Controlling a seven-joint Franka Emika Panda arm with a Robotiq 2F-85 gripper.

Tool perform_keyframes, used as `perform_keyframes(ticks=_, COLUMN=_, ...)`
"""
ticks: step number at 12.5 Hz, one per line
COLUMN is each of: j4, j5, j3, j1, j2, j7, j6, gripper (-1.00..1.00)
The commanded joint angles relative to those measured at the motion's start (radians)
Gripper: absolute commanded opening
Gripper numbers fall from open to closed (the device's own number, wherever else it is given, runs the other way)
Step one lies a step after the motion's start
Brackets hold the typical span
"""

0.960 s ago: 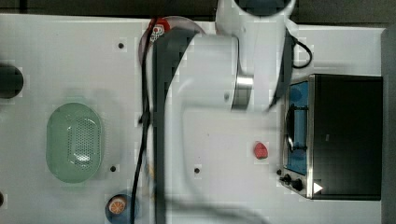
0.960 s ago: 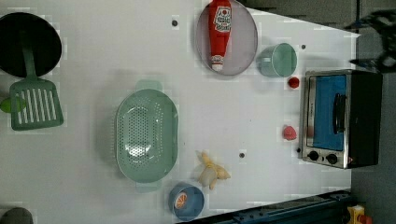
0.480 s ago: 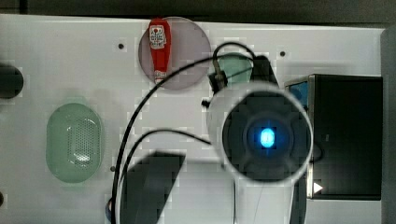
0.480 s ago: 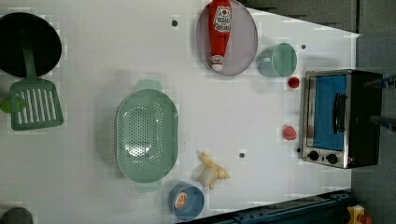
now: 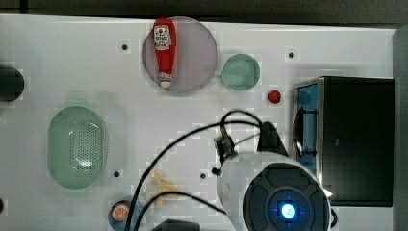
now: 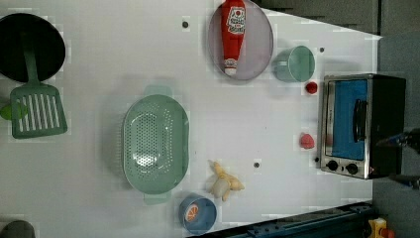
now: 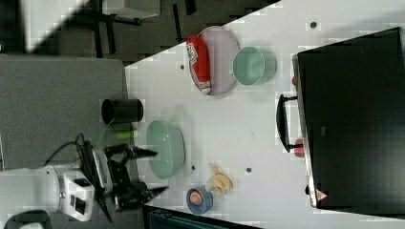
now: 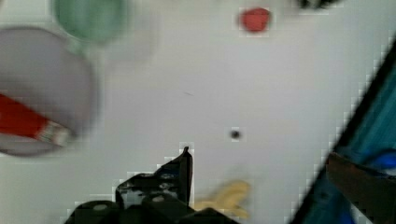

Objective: Drag mug forwards.

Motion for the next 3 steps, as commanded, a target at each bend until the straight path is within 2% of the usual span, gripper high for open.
perform_keyframes(ticks=1, j4=-0.017, j5=-0.019, j3=0.007, j1=-0.003, j2=-0.033, j7=-0.090, j6=0.010, gripper=1.00)
perform_keyframes(ticks=3, j4=-0.017, j5=-0.019, j3=0.007, j1=-0.002, j2=-0.032, j7=-0.090, j6=0.011, gripper=1.00)
